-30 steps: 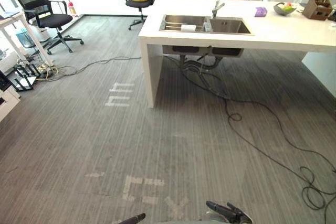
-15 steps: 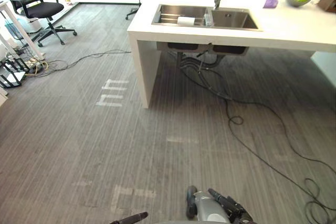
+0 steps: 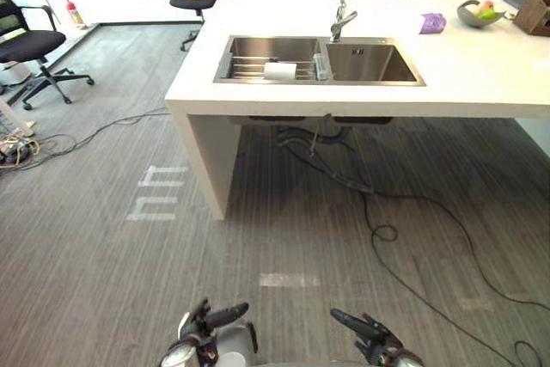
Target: Walk over to the sink, pick up the cup, carry it to the dishwasher, place the cup inside the dishwasher, then close the dishwasher door
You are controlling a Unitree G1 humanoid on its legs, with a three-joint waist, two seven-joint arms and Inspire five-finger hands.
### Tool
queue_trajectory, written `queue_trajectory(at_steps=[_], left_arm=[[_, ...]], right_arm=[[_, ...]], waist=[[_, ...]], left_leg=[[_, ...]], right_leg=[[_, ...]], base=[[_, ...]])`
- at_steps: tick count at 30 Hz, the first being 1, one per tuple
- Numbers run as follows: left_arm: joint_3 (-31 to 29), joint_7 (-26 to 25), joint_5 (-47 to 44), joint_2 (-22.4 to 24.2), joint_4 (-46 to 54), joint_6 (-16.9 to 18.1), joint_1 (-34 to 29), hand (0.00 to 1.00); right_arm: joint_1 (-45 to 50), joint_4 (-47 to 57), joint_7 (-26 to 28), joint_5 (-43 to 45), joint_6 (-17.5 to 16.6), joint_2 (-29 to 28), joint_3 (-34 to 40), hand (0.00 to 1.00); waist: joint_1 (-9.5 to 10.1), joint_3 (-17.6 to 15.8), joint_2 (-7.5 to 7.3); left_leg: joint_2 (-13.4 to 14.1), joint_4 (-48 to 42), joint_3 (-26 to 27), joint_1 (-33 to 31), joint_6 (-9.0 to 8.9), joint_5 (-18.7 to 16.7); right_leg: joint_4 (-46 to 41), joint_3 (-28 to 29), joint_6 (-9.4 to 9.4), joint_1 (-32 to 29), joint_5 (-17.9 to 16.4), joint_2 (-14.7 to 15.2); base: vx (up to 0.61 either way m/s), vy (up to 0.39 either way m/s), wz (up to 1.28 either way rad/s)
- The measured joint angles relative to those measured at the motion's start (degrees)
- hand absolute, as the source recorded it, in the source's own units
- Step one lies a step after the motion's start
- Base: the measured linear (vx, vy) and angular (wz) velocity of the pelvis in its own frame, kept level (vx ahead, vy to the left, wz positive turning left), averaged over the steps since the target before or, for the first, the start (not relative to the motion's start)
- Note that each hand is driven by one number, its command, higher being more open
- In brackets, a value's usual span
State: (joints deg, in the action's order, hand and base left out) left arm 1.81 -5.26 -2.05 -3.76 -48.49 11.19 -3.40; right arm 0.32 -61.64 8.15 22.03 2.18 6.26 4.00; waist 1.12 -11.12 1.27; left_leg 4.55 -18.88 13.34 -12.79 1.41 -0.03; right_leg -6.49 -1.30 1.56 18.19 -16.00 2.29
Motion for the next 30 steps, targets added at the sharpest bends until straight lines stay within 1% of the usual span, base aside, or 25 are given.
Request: queue_trajectory(at_steps=[1,4,5,6,7,8,9,10,11,12,13,15,16,18,19,20,21,22,23,24,25,27,28,29,30], left_arm=[[2.6,-4.0,1.9,0.4,1.9,3.7,1.3,1.0],[8.0,-12.9,8.4,1.4,11.3,11.0,1.8,1.0],[9.0,-15.1,10.2,1.0,18.0,12.4,0.9,1.0],[9.2,-15.6,10.5,0.9,19.8,12.9,0.8,1.0],[9.5,-17.7,12.4,0.1,26.1,14.4,0.5,1.0],[9.0,-18.5,13.9,-0.9,32.5,15.0,0.4,1.0],[8.2,-18.6,14.8,-1.7,37.3,15.1,0.3,1.0],[7.6,-18.6,15.4,-2.3,41.7,15.6,0.2,1.0],[6.7,-18.5,15.5,-3.5,46.8,16.3,0.5,1.0],[6.5,-18.5,15.5,-3.8,48.6,17.0,0.7,1.0],[6.5,-19.0,15.8,-3.9,51.4,18.5,0.8,1.0],[7.6,-21.6,18.7,-4.3,53.3,20.3,1.9,1.0],[8.2,-22.3,19.6,-4.4,53.2,20.2,2.7,1.0],[9.4,-23.0,20.2,-5.1,53.0,19.7,4.3,1.0],[10.1,-23.2,20.1,-5.9,53.0,19.3,5.6,1.0],[10.1,-23.1,20.0,-6.8,53.0,18.9,6.4,1.0],[9.8,-23.0,20.0,-7.4,53.1,18.6,6.5,1.0],[9.4,-23.1,20.0,-7.8,52.4,18.1,6.4,1.0],[9.5,-23.0,19.9,-7.6,52.4,17.1,5.9,1.0],[10.1,-22.5,20.2,-7.3,52.3,16.6,5.6,1.0],[10.2,-22.0,20.7,-6.9,52.5,16.6,5.6,1.0],[10.2,-21.9,22.2,-6.9,52.5,16.6,5.5,1.0],[10.1,-20.8,22.3,-6.7,52.8,16.3,5.5,1.0],[10.1,-20.2,22.3,-6.6,52.9,15.9,5.4,1.0],[9.6,-19.0,22.3,-5.8,53.4,14.8,4.5,1.0]], right_arm=[[-0.6,0.3,0.2,-0.1,0.1,0.0,-0.5,1.0],[-0.6,0.1,-1.4,-0.9,1.9,0.2,-2.3,1.0],[-0.5,0.3,-1.8,-0.8,2.1,0.2,-2.2,1.0],[-0.4,0.4,-1.9,-0.7,2.1,0.2,-2.2,1.0],[0.4,1.0,-2.4,-0.7,2.3,0.1,-2.1,1.0],[1.2,1.9,-2.9,-0.9,2.5,0.0,-1.6,1.0],[1.4,2.8,-3.3,-0.9,2.5,0.0,-1.5,1.0],[1.4,3.2,-3.6,-0.9,2.5,0.2,-1.5,1.0],[1.5,4.3,-3.8,-0.9,2.1,0.3,-1.5,1.0],[1.5,4.8,-3.9,-0.9,1.8,0.5,-1.5,1.0],[1.4,5.2,-4.0,-0.9,1.3,1.0,-1.5,1.0],[0.9,5.1,-3.9,-0.9,0.4,1.0,-1.3,1.0],[0.5,5.1,-4.0,-0.8,0.2,0.8,-0.8,1.0],[0.0,5.3,-3.9,-0.9,0.0,0.5,-0.4,1.0],[0.0,5.7,-3.8,-1.0,0.1,0.3,-0.4,1.0],[0.1,5.7,-3.8,-1.0,0.3,0.1,-0.6,1.0],[0.4,5.7,-3.8,-1.0,0.6,-0.1,-0.9,1.0],[0.5,5.8,-3.7,-1.2,0.6,0.4,-1.1,1.0],[0.2,5.7,-3.5,-1.6,1.1,1.2,-1.3,1.0],[0.2,5.0,-3.0,-2.0,2.3,2.2,-1.2,1.0],[-0.2,4.4,-2.8,-2.2,3.1,2.5,-1.1,1.0],[-0.2,4.7,-1.8,-3.8,4.4,2.6,-1.0,1.0],[0.2,4.8,-1.2,-4.2,5.5,3.1,-1.1,1.0],[0.5,4.9,-1.0,-4.2,6.2,3.5,-1.1,1.0],[1.6,5.4,-0.5,-4.0,7.4,4.3,-1.0,1.0]], waist=[[-0.87,0.0,0.02],[-0.64,0.0,-0.2],[-0.56,0.1,-0.25],[-0.5,0.1,-0.35],[-0.38,0.5,-0.95],[-0.27,0.7,-1.45],[-0.24,0.9,-1.68],[-0.29,1.0,-1.84],[-0.34,1.2,-2.26],[-0.32,1.4,-2.43],[-0.26,2.0,-2.21],[-0.35,2.2,-1.93],[-0.58,2.2,-1.91],[-1.09,2.1,-1.7],[-1.45,2.1,-1.65],[-1.47,2.1,-1.96],[-1.45,2.4,-2.94],[-1.55,2.0,-1.89],[-1.7,2.1,-0.85],[-1.87,2.8,0.76],[-1.76,3.0,1.67],[-2.11,3.1,1.92],[-2.1,2.9,2.18],[-2.13,2.9,2.52],[-1.89,3.5,4.82]], left_leg=[[-1.2,-2.2,-0.9,-1.8,0.78,-2.1],[-3.6,-5.7,-1.5,-2.5,2.64,-6.0],[-4.2,-6.0,-1.6,-2.3,3.06,-7.4],[-4.4,-5.9,-1.6,-2.1,3.23,-7.6],[-5.6,-5.1,-1.4,-0.8,3.78,-8.4],[-6.6,-3.9,-1.0,1.7,4.26,-8.7],[-7.0,-3.0,-0.6,4.0,4.53,-8.9],[-7.1,-1.7,-0.4,7.0,4.81,-9.4],[-7.4,0.2,-0.5,10.9,4.57,-10.1],[-7.5,1.5,-0.3,13.0,4.53,-10.1],[-7.1,4.1,-0.3,16.6,4.35,-10.0],[-5.5,7.0,-0.4,21.3,4.06,-9.8],[-4.6,7.6,-0.5,22.6,4.04,-9.8],[-2.6,8.7,-1.0,24.6,2.62,-9.9],[-1.3,9.0,-1.6,25.6,0.3,-10.7],[-0.7,9.2,-1.9,26.8,-2.07,-11.9],[-0.9,9.3,-2.1,27.6,-3.11,-12.5],[-0.2,9.3,-2.4,29.6,-5.41,-14.3],[1.1,9.1,-2.4,29.3,-5.52,-14.5],[2.8,9.1,-2.9,28.8,-5.48,-14.7],[4.3,9.1,-3.0,28.9,-5.55,-14.7],[5.9,8.9,-3.0,28.9,-5.78,-14.9],[7.2,8.2,-2.9,29.0,-5.86,-16.6],[8.0,7.8,-2.8,29.0,-4.9,-18.2],[10.6,7.5,-2.2,29.3,-3.61,-21.0]], right_leg=[[0.1,2.1,-0.69,-0.5,0.8,-0.2],[-4.4,2.5,-0.9,-1.7,0.7,1.9],[-8.5,2.6,-1.01,-3.4,0.7,2.4],[-9.8,2.5,-1.17,-3.9,0.7,2.6],[-16.0,1.9,-3.31,-5.8,0.7,3.6],[-24.2,0.7,-6.52,-8.5,2.3,4.9],[-31.5,-0.3,-11.42,-10.9,5.3,6.1],[-39.5,-1.5,-15.78,-13.6,10.2,7.8],[-52.5,-4.4,-14.15,-18.2,11.6,10.5],[-58.1,-6.3,-11.69,-20.4,10.7,12.0],[-65.2,-9.4,-7.54,-24.2,8.2,13.9],[-64.5,-12.2,-4.28,-29.1,5.6,13.6],[-60.2,-13.5,-3.68,-30.7,4.2,13.1],[-46.9,-16.7,-3.46,-32.5,2.7,12.6],[-34.8,-18.2,-3.65,-32.4,3.2,12.0],[-21.5,-17.4,-3.63,-31.5,6.9,10.9],[-14.8,-16.0,-3.23,-30.8,12.2,10.7],[-12.9,-14.3,-3.56,-29.8,19.9,9.7],[-13.2,-13.8,-3.28,-29.7,20.1,8.4],[-11.7,-12.2,-3.44,-29.3,19.2,6.1],[-10.9,-12.3,-2.87,-29.2,18.7,4.3],[-10.7,-12.8,-2.67,-29.1,17.4,2.6],[-11.3,-13.3,-2.4,-29.2,16.0,1.4],[-11.7,-13.8,-2.13,-29.2,15.4,0.7],[-16.1,-14.7,-1.95,-29.8,13.0,-0.8]], base=[[0.45,0.226,0.09],[0.47,0.226,0.34],[0.36,0.151,0.11],[0.29,0.094,0.1],[0.31,0.085,0.08],[0.47,0.124,0.02],[0.4,0.098,-0.1],[0.45,0.097,-0.17],[0.36,0.059,-0.14],[0.4,0.038,-0.12],[0.3,-0.024,-0.11],[0.29,-0.08,-0.06],[0.27,-0.162,0.02],[0.27,-0.2,0.11],[0.3,-0.26,0.17],[0.32,-0.284,0.12],[0.37,-0.332,-0.02],[0.31,-0.261,-0.06],[0.32,-0.288,-0.04],[0.25,-0.23,-0.13],[0.21,-0.232,-0.14],[0.13,-0.218,-0.11],[0.06,-0.172,-0.03],[0.05,-0.181,-0.04],[0.1,-0.089,-0.04]])
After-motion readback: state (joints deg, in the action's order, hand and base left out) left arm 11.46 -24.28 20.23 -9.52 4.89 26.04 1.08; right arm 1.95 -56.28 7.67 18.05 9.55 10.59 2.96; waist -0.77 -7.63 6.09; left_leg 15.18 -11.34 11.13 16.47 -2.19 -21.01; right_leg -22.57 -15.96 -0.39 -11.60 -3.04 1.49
